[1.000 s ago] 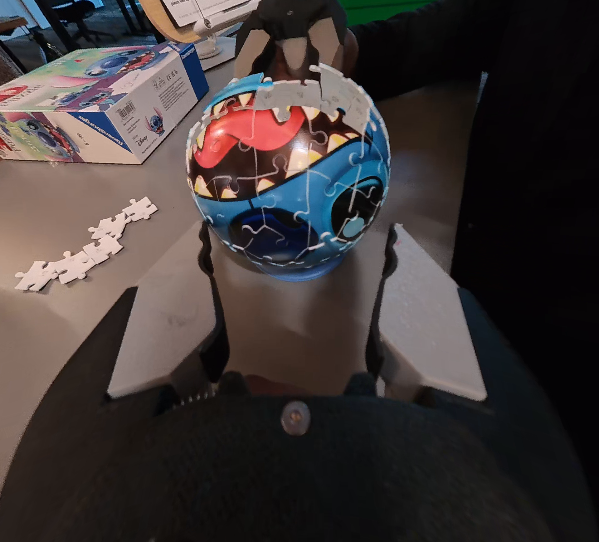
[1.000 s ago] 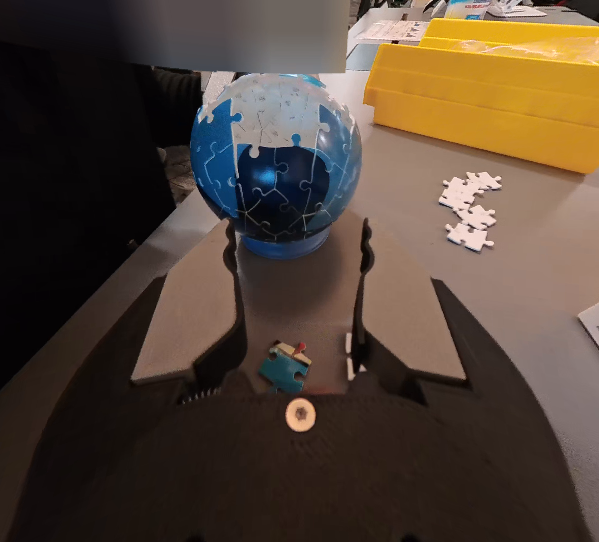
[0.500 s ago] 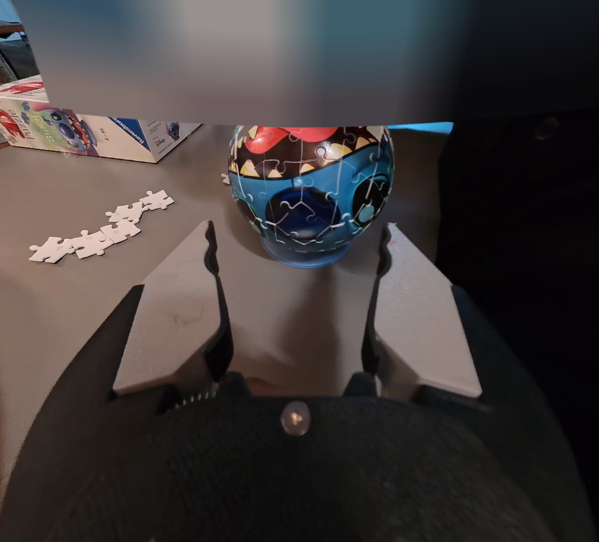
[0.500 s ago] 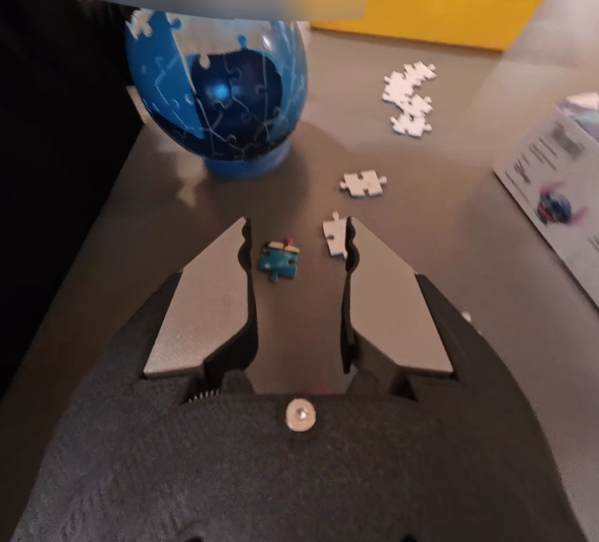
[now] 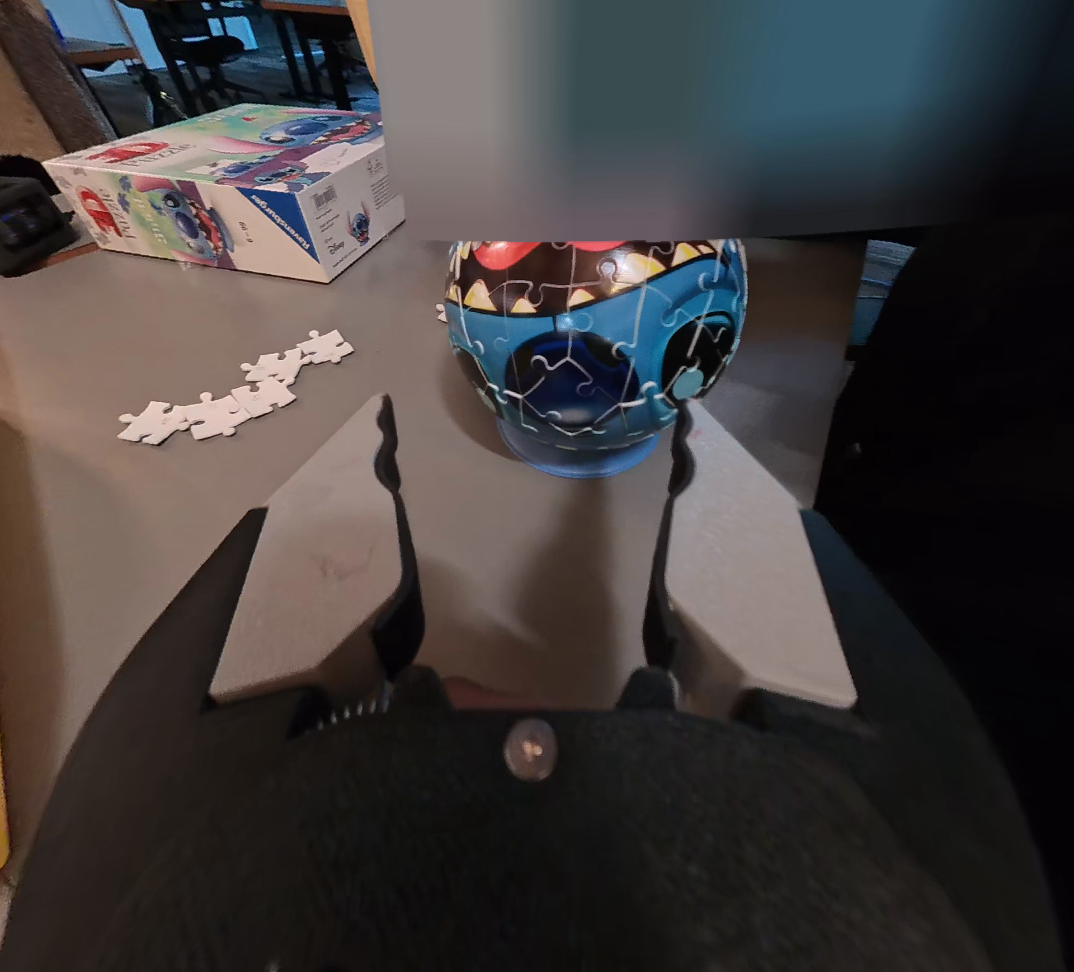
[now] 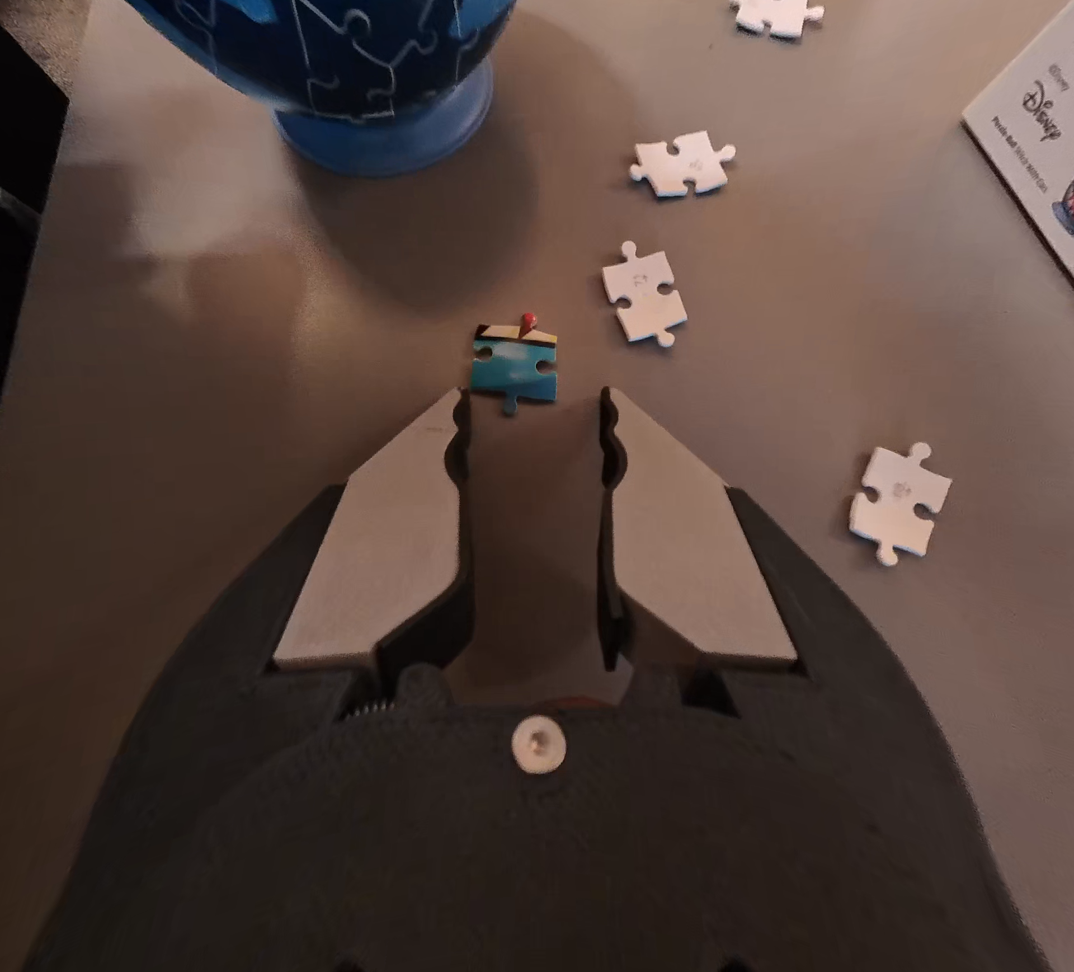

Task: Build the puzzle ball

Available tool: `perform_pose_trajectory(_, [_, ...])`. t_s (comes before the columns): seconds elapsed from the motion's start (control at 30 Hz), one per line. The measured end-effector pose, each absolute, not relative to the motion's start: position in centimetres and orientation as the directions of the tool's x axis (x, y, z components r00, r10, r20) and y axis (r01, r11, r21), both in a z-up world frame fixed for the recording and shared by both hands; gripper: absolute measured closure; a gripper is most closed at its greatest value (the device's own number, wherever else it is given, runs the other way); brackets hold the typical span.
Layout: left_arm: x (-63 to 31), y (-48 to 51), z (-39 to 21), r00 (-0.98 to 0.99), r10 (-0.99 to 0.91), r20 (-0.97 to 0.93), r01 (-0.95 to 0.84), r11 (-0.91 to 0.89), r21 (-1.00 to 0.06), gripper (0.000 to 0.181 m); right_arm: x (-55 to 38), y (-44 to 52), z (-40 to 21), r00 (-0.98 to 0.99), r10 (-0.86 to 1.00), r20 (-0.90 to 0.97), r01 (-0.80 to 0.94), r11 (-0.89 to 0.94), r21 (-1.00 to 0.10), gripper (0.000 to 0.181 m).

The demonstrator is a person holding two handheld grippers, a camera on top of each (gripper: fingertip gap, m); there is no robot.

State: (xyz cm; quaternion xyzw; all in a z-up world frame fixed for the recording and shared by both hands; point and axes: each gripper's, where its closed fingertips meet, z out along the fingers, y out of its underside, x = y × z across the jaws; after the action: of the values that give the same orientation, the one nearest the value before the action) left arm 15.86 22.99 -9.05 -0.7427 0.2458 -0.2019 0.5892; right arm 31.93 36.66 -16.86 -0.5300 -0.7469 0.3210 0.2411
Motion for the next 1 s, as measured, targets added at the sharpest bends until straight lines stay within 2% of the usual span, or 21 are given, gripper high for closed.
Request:
perform_pose_trajectory(0.1, [15.5,23.1,-9.0,0.819,-0.574,0.000,-0.128,-0.183,-0.975,0.089,31.9,36.5,-16.9,-0.342,0.939,0.028,0.635,0.253,-0.730,0.144])
perform_pose_trajectory(0.2, [15.2,23.2,-9.0,0.835,-0.551,0.005,-0.117,-0.186,-0.976,0.090,31.8,36.2,-16.9,-0.348,0.936,0.050,0.623,0.271,-0.734,0.164])
perform_pose_trajectory(0.57, [14.8,23.2,-8.9,0.848,-0.529,0.024,-0.092,-0.193,-0.977,0.092,31.7,36.0,-16.7,-0.340,0.937,0.083,0.608,0.287,-0.740,0.166])
perform_pose_trajectory(1.0, [14.7,22.7,-8.5,0.868,-0.494,0.039,-0.059,-0.182,-0.982,0.095,31.6,37.0,-13.4,-0.281,0.960,0.006,0.515,0.156,-0.843,0.166])
